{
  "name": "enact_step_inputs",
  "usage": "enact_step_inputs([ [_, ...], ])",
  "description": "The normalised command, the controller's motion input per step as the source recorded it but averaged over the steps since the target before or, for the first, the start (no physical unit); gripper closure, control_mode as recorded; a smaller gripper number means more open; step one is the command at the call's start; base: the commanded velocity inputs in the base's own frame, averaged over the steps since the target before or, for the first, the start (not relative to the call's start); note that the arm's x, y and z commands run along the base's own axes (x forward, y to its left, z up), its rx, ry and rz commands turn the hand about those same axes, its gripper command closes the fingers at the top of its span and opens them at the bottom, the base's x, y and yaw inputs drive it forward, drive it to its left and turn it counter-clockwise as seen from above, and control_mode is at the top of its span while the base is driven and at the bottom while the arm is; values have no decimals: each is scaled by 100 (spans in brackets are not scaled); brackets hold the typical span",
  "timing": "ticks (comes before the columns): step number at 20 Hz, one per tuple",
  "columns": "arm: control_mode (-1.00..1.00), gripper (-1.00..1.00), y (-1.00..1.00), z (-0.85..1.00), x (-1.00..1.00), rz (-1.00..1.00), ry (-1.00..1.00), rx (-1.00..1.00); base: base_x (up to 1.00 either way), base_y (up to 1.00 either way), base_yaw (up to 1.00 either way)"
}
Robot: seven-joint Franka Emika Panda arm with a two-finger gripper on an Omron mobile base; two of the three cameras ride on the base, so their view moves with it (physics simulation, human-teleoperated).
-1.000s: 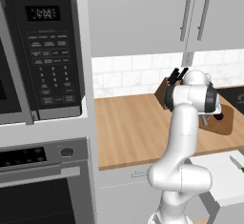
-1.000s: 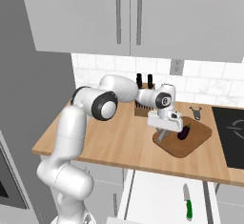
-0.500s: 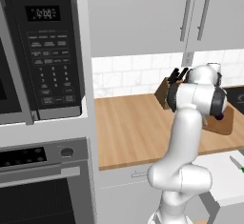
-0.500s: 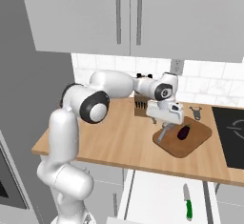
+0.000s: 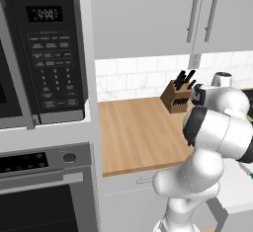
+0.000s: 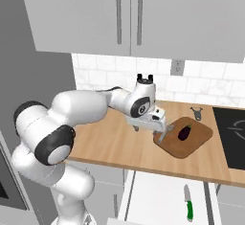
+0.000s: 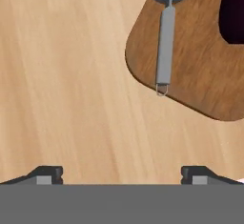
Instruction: Place the appropriate cutting tool for cutting the eggplant skin on the cutting board.
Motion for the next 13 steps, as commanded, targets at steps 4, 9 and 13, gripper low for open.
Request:
enact_step_inputs([
  [4,-100,-100,67,36,-100,6,-30,-15,0,0,0],
  [9,-100,-100,41,32,-100,3,-14,-4,0,0,0],
  [13,-100,-100,28,26,-100,0,-1,0,0,0,0],
])
